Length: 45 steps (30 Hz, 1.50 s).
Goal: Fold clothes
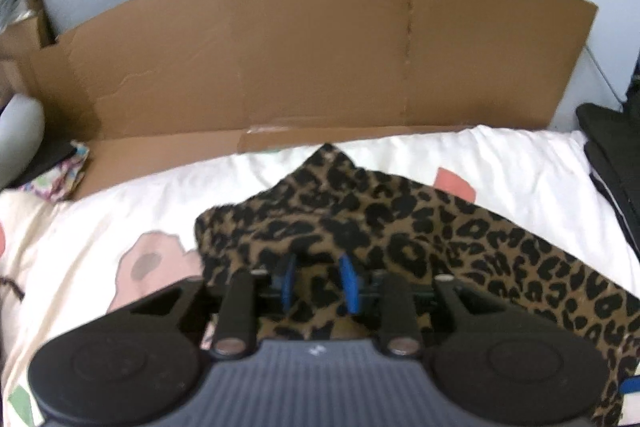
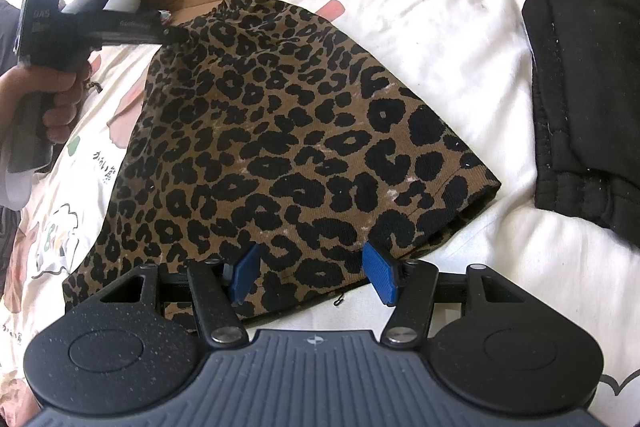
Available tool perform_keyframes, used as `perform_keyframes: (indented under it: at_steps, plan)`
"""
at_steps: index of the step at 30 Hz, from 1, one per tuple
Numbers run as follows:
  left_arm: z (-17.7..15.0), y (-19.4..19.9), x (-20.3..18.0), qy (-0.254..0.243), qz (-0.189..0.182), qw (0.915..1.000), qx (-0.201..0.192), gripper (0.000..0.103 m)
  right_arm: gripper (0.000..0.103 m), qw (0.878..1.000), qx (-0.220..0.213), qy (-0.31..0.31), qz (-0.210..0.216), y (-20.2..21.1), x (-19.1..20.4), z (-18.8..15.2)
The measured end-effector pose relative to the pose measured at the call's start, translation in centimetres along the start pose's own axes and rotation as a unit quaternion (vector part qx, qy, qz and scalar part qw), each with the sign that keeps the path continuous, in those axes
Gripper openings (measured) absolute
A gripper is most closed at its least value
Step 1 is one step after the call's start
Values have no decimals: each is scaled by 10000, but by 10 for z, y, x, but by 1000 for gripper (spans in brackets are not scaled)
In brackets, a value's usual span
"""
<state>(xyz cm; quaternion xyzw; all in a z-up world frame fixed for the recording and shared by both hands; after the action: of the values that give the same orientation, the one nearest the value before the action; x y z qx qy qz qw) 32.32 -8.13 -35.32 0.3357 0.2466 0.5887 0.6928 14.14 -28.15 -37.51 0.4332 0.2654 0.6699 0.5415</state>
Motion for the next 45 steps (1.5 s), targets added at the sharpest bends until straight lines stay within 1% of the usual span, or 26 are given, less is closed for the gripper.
perform_keyframes:
  at_steps: [5, 7, 13, 16, 18, 21, 23, 25, 29, 33, 36, 38, 42, 45]
  plan:
    - [1, -29, 1, 193, -2, 9992, 353, 34, 63, 9999, -65, -70, -29, 1, -2, -1]
    - [-2, -41, 5, 374, -26, 9980, 503, 34, 63, 9999, -79, -108, -5, 2, -3, -2]
    - [-2, -60, 15, 809, -151, 9948, 598, 34, 63, 9999, -119, -103, 28, 1, -4, -7]
    - [3, -60, 14, 875, -108, 9935, 713, 34, 63, 9999, -133, -81, -8, 0, -2, -9]
    - [6, -53, 11, 790, -125, 9940, 746, 32, 63, 9998, -150, -89, -17, 1, -1, -9]
    - [7, -37, 8, 552, -214, 9957, 708, 33, 63, 9997, -176, -143, -1, 1, -3, -8]
    - [5, -26, 3, 226, -259, 9971, 677, 34, 63, 9997, -182, -171, 3, 1, -4, -7]
    - [-1, -15, -1, -48, -318, 9971, 687, 34, 64, 9997, -179, -157, -3, 1, -3, -6]
    - [-18, -4, -7, -255, -451, 9954, 804, 34, 64, 9997, -177, -160, 16, 1, -4, -6]
    - [-40, -14, -13, -242, -470, 9931, 1049, 34, 64, 9996, -204, -172, 3, 1, -4, -7]
    - [-51, -11, -13, 77, -470, 9938, 1008, 34, 64, 9996, -214, -183, -6, 1, -3, -7]
    - [-54, -9, -18, 164, -467, 9945, 926, 34, 66, 9996, -220, -198, -5, 1, -3, -7]
    - [-58, -1, -36, -60, -548, 9948, 852, 35, 70, 9995, -238, -193, -8, 0, 0, -6]
    - [-65, 8, -48, -135, -650, 9939, 879, 35, 73, 9995, -260, -192, -9, -1, 2, -6]
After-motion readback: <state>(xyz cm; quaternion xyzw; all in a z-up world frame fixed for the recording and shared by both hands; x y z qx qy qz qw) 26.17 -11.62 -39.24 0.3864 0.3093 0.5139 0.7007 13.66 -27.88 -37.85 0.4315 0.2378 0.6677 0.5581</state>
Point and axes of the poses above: each gripper's, at about its wrist camera, not at the fingertips, and y roughly against the way its jaws point, x to its left, z to its top, the point moved 6 cm from there along -y, roughly the way its jaws point, and after that the axes turned 4 degrees about -z, right-handed, at the moved point
